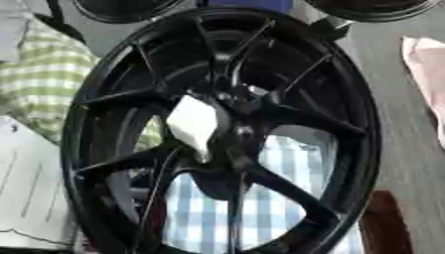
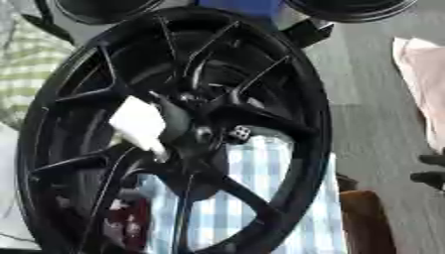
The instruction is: Pull the pin out of the wheel hub.
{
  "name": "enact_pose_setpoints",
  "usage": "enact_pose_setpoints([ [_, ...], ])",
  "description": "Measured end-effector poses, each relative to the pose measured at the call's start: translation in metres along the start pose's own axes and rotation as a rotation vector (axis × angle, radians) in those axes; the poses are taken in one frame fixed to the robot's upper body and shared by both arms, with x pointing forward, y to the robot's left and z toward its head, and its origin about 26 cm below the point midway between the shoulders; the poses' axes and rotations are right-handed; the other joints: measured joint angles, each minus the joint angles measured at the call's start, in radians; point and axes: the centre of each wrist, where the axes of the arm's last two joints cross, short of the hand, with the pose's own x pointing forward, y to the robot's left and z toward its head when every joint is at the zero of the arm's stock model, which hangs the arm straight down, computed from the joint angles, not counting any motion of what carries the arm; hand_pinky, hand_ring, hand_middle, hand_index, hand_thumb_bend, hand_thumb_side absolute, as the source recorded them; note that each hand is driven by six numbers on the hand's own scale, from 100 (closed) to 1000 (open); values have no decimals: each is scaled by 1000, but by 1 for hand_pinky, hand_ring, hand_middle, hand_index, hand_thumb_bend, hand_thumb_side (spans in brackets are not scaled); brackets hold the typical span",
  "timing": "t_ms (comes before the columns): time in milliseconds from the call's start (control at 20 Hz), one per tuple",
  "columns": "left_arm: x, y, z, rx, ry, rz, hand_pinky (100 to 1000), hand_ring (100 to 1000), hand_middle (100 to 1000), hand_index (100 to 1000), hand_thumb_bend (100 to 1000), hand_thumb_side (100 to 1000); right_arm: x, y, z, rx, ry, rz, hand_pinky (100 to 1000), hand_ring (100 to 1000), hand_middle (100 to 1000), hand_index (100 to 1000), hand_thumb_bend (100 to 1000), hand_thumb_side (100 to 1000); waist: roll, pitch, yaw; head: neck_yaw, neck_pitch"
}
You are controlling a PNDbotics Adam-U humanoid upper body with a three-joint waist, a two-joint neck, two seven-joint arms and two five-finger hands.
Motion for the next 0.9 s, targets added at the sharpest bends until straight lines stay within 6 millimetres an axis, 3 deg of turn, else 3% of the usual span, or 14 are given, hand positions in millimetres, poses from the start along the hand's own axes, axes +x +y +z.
enact_pose_setpoints([
  [500,1,0,1,-28,-9,-4,833,692,663,774,360,344,0,0,0,0,0,0,808,580,688,615,100,848,0,0,0,-2,-13],
  [900,17,-1,-9,-371,-19,-141,829,749,721,826,548,424,0,-1,0,-1,1,5,808,580,687,615,100,848,0,0,14,-9,-13],
])
